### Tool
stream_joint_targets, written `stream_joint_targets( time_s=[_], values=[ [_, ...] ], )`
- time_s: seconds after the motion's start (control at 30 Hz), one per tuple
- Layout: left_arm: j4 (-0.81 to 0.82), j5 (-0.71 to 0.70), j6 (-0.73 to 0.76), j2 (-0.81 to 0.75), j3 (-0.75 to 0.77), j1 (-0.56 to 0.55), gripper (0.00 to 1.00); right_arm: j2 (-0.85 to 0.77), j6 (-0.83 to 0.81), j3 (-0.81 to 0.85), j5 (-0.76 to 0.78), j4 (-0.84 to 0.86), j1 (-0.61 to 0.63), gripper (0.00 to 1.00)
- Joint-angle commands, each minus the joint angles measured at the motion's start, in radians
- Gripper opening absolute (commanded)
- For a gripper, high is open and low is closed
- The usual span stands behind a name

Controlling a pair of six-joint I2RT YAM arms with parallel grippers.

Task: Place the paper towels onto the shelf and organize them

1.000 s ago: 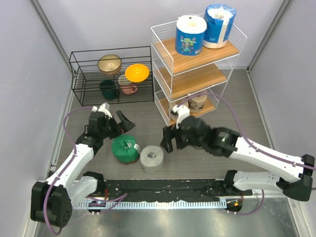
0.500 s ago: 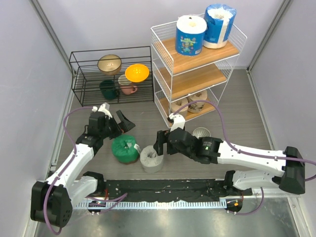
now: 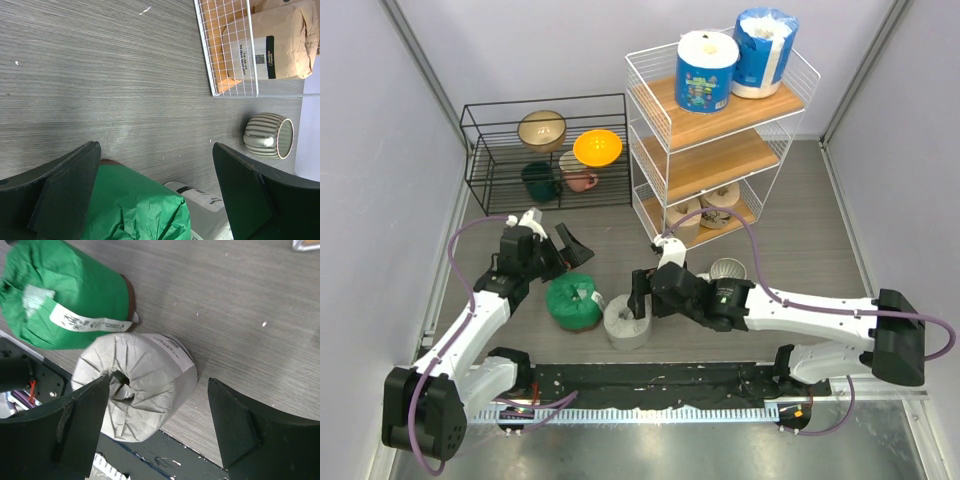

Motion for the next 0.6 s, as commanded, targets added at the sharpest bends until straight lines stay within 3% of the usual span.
stream_joint_targets(
  time_s=[0.0,0.57],
  values=[
    [0.031,0.016,-0.006,-0.007,0.007,-0.004,1.00,0.043,0.020,-0.019,-0.053,0.049,0.006,0.84],
    [0.024,0.016,-0.004,0.002,0.011,-0.004,1.00,0.123,0.014,-0.034,-0.079,0.035,0.018,0.74]
  ],
)
